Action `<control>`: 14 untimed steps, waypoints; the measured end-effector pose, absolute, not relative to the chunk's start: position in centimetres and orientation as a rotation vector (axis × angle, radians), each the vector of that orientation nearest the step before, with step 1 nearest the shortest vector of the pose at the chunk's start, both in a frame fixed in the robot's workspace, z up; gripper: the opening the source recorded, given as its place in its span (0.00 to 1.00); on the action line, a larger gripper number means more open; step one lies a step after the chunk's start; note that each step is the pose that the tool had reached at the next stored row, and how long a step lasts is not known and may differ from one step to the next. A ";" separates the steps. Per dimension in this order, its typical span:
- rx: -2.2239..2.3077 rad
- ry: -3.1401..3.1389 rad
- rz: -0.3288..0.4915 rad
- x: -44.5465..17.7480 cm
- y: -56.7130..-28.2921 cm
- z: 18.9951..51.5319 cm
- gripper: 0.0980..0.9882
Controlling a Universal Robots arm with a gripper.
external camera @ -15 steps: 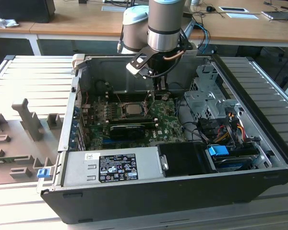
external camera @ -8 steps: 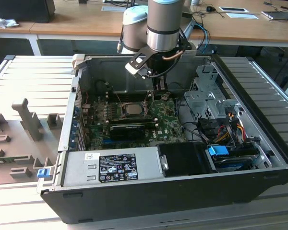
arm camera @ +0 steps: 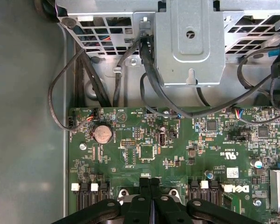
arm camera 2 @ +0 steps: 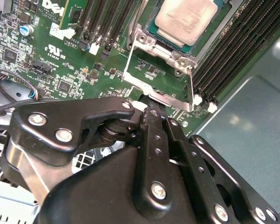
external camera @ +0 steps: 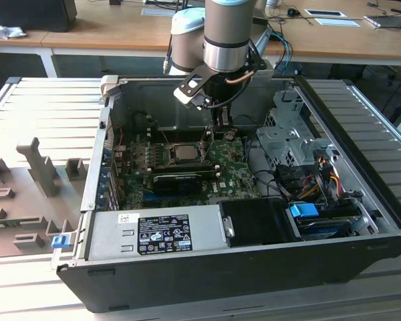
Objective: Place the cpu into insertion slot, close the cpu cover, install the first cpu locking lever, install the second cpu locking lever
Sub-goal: 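Close the cpu cover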
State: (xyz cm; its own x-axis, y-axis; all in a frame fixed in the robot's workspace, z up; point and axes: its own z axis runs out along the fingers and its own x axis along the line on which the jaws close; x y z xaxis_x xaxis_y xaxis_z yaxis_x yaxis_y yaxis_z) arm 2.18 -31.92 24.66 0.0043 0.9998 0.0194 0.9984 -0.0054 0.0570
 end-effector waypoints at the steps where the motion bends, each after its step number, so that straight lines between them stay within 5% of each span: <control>1: 2.207 2.196 0.084 2.2 -31.9 24.7 0.01; 14: 2.207 2.196 0.084 1.6 -31.9 24.7 0.01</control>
State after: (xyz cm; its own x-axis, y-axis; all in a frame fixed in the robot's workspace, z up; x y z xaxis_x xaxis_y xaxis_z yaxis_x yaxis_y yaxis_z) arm 1.59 -31.93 24.66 0.0042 0.9998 0.0194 0.9984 -0.0053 0.0570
